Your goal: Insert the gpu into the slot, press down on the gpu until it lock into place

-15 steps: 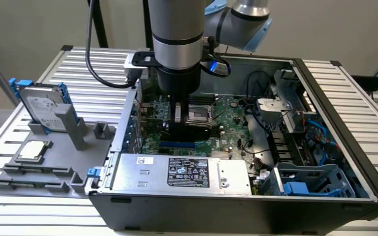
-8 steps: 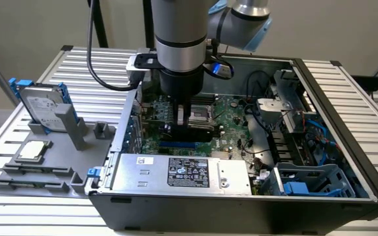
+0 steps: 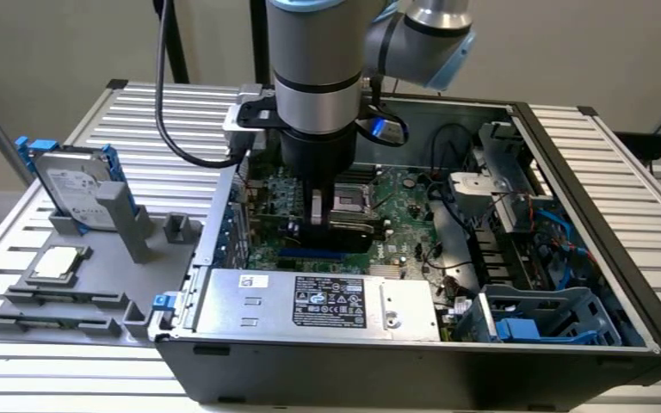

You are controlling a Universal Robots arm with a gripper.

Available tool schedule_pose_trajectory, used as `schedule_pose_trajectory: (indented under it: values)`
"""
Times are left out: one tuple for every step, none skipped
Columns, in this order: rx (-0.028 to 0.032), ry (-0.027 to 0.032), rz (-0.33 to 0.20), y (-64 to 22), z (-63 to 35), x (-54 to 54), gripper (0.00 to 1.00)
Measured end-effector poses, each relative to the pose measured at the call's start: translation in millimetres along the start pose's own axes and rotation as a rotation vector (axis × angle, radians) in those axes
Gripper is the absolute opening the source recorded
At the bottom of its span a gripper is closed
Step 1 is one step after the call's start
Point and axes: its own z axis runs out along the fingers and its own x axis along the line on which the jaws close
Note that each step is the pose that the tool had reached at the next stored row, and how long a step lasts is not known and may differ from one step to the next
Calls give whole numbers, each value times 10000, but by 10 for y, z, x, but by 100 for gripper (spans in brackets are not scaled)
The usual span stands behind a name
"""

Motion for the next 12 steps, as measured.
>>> schedule_pose_trajectory:
  values:
    - [-30,-2,-11,0,5,0,26]
    - [-67,-3,-24,-1,10,0,26]
    - [-105,-2,-36,-1,12,0,26]
    - [-138,-2,-51,-1,16,0,26]
    - [-159,-2,-69,-3,18,0,26]
    - [-170,-4,-99,-9,19,-1,26]
    - [-177,-7,-147,-13,21,-1,26]
    - [-183,-9,-195,-17,22,-2,26]
    - [-187,-11,-239,-19,23,-3,26]
    - [-193,-12,-263,-19,23,-4,26]
    - [-201,-12,-268,-20,25,-8,26]
    - [-209,-11,-270,-20,26,-10,26]
